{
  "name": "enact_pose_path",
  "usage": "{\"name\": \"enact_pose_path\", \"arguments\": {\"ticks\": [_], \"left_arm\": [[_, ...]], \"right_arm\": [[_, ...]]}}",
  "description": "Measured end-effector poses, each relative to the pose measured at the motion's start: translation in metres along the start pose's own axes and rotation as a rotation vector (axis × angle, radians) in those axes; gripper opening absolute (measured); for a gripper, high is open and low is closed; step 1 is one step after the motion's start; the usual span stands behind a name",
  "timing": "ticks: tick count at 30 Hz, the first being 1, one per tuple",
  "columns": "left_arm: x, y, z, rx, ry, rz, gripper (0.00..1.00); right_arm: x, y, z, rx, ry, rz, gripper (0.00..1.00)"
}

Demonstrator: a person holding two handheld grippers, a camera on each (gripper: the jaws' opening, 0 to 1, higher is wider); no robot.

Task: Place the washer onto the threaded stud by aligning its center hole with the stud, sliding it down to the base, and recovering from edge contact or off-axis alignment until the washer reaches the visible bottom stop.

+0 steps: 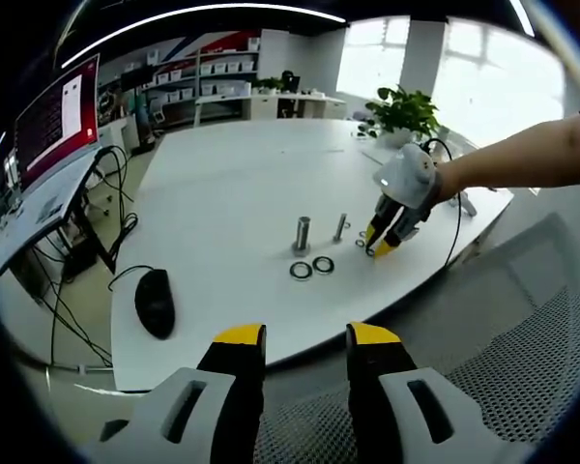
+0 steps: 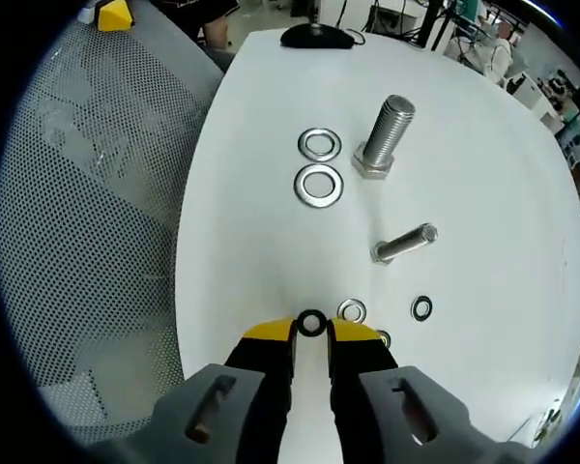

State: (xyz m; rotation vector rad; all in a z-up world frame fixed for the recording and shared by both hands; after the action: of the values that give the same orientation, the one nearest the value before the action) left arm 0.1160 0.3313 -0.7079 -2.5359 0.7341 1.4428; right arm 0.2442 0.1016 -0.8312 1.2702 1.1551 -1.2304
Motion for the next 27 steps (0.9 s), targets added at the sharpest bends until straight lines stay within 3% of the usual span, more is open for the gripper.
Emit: {"name": "enact_pose_path", "arguments": {"ticks": [19,27], "left_arm": [[-0.0002,-0.0002,-0.0002,-0.002,0.002,-0.001,0.32],[-0.0002,-0.0007,-0.0004,-0.005,0.005,-0.002,0.32]], "right_arm": [[0.0003,-0.0005,-0.0024,-0.007,-0.009,0.008,0.13],[0.0001,0.0001,-0.0065,-0.017,-0.060,0.002,0.13]]}}
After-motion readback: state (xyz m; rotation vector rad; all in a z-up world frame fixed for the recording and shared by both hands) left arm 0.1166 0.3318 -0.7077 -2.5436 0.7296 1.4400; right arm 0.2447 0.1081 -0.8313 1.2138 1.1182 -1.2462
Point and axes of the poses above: the point that each gripper's makers call its tool centre point, and the gripper's own axes: x roughly forward along the fingers, y roughly to its right, z roughly out of its underside, the point moved 4 cm from there along -x, roughly backward along the fingers, and after that the axes turned 15 degrees about -y, right-handed, at the moved point
